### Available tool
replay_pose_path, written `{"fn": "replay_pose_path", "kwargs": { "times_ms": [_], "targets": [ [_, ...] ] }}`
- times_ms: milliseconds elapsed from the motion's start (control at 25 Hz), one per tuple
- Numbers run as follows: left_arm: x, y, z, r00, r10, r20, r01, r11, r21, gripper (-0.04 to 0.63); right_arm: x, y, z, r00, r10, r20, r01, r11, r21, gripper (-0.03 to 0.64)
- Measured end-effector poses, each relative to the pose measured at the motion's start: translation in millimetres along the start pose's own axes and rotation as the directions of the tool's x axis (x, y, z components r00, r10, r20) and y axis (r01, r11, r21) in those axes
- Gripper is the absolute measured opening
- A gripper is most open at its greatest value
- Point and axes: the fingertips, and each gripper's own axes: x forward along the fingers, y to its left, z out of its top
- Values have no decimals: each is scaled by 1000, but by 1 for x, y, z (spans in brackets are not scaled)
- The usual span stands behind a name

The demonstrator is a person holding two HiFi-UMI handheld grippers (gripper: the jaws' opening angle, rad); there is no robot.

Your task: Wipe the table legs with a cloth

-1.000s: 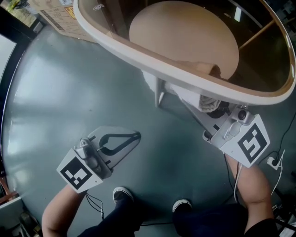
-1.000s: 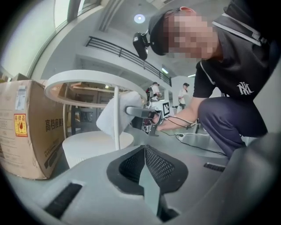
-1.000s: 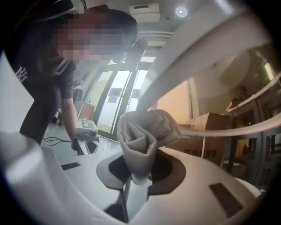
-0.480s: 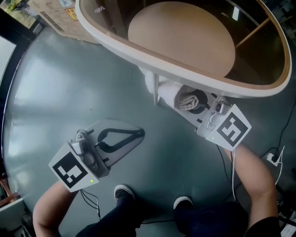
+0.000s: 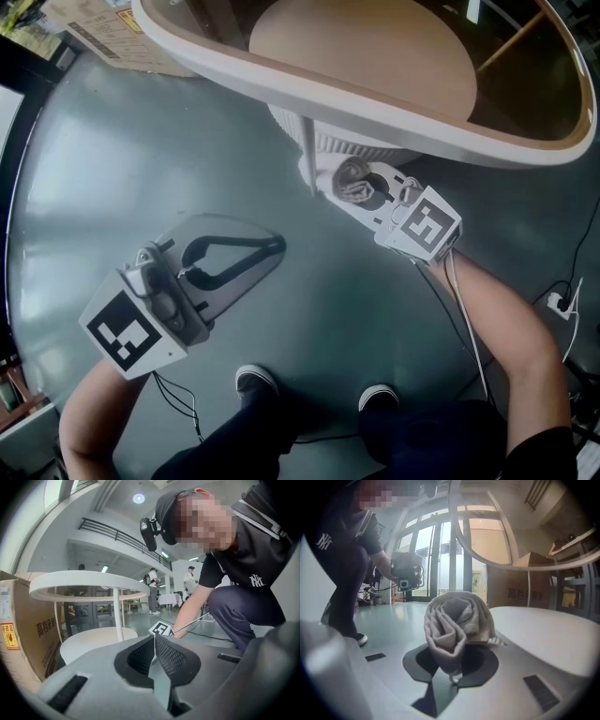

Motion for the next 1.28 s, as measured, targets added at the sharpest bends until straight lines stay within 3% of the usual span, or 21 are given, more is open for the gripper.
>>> {"fn": "replay_pose_path", "kwargs": {
  "times_ms": [360, 560, 680, 760, 880, 1040, 1160, 1280],
  "targets": [
    [-12, -8, -14, 999, 10, -42, -11, 1000, -23, 8, 25, 1, -71, 988, 8, -152, -4, 1000, 28, 67],
    [-19, -7, -12, 999, 20, -30, -20, 1000, 2, 8, 37, -6, -101, 982, -17, -187, 48, 986, 162, 67],
    [-14, -10, -4, 1000, 29, 3, -29, 1000, 1, 8, 30, -7, -99, 971, 13, -237, 39, 977, 210, 67],
    [-10, -13, 6, 1000, 14, 14, -14, 1000, 19, 8, 17, -12, -67, 977, 13, -211, 31, 979, 204, 66],
    [-4, -14, 24, 999, -2, 40, 0, 998, 59, 8, -19, -31, 18, 998, -37, -48, 46, 979, 197, 66],
    [1, -10, 35, 998, -7, 70, 2, 997, 72, 8, -59, -38, 132, 982, -76, 171, 63, 995, 82, 66],
    [2, -9, 36, 997, -9, 72, 4, 997, 72, 8, -60, -20, 175, 965, -48, 259, 58, 998, -32, 66],
    [0, -10, 30, 998, -6, 58, 3, 998, 63, 8, -54, -10, 183, 952, -50, 301, 74, 995, -68, 66]
  ]
}}
